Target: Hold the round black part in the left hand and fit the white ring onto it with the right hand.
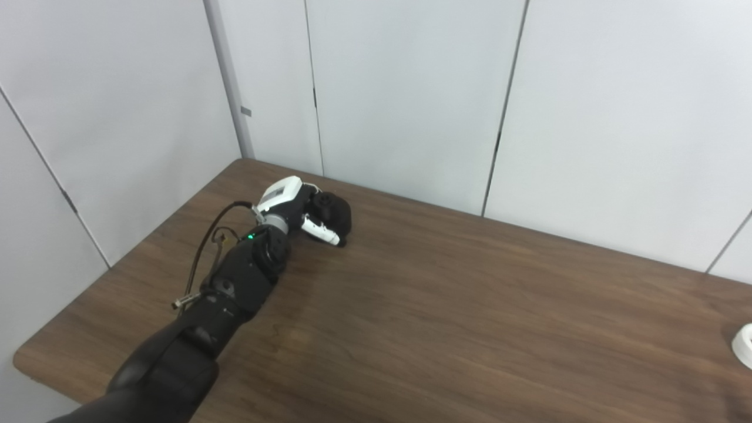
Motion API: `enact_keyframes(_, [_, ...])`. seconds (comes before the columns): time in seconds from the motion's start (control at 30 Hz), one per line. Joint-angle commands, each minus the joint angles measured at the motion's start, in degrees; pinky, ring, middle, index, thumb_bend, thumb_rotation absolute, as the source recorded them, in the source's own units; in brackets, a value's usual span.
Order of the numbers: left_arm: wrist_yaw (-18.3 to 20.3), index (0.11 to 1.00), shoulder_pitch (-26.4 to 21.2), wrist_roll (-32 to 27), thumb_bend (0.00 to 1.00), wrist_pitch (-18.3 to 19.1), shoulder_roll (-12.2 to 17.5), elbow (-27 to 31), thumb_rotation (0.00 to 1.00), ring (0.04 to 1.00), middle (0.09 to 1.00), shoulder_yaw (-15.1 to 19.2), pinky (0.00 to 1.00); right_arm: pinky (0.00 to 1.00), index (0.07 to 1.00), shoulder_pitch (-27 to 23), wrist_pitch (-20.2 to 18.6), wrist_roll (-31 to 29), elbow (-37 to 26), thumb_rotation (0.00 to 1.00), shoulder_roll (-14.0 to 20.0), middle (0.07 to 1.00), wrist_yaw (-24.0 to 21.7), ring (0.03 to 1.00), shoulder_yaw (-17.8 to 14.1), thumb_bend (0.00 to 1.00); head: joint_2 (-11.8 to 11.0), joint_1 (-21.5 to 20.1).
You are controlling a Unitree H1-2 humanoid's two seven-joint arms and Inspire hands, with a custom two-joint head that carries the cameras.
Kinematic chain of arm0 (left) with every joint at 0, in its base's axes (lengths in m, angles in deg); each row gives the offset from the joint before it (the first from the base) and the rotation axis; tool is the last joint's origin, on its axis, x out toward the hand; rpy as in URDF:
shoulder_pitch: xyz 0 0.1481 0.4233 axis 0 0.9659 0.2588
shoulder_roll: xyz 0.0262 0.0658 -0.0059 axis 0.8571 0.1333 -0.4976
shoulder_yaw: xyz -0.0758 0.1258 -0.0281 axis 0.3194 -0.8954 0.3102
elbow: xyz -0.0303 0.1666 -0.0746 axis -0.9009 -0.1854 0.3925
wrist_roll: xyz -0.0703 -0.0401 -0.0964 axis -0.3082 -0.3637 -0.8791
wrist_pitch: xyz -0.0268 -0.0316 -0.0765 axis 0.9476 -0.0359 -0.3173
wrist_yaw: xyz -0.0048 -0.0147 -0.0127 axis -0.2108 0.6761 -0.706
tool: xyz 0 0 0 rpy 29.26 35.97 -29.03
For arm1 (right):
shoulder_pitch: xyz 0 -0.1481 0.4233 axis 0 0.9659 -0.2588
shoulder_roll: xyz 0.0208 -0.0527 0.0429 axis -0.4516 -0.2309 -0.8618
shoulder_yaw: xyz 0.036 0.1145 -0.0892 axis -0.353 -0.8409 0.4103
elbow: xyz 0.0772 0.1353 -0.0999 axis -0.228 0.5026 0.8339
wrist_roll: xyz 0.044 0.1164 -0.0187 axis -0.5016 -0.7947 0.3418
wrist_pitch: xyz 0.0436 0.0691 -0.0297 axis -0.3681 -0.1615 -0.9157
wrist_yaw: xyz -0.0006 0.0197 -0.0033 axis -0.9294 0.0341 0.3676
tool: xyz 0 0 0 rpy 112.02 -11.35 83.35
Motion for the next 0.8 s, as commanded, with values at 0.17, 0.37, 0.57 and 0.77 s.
enact_keyframes(0.17, [-0.67,0.48,-0.88,-0.14,0.52,-2.64,1.57,2.26,0.06,0.931,0.8,0.24,1.0,1.0,0.972,-1.32,0.37,0.4,-2.5,1.0,-0.1,0.995,0.91,1.0,0.34,0.67,0.67,-2.86])
enact_keyframes(0.37, [4.04,0.481,0.62,-1.16,0.53,-1.61,2.1,5.36,0.06,0.911,0.799,0.1,1.0,1.0,0.994,-1.75,-1.77,1.22,-4.43,1.0,-0.97,1.0,1.66,1.0,1.4,0.66,1.57,-7.43])
enact_keyframes(0.57, [13.03,0.481,3.13,-1.64,0.53,3.59,2.96,15.68,0.06,0.947,0.812,-1.39,1.0,1.0,1.0,-2.82,-1.56,-1.62,-3.52,1.0,-0.52,1.0,0.4,1.0,1.4,0.63,2.73,-10.55])
enact_keyframes(0.77, [17.88,0.481,4.51,-0.15,0.53,4.78,3.4,24.68,0.06,0.948,0.818,-3.52,1.0,1.0,1.0,-3.46,-2.96,-0.38,-3.5,1.0,-0.88,1.0,1.75,1.0,1.22,0.62,3.86,-13.26])
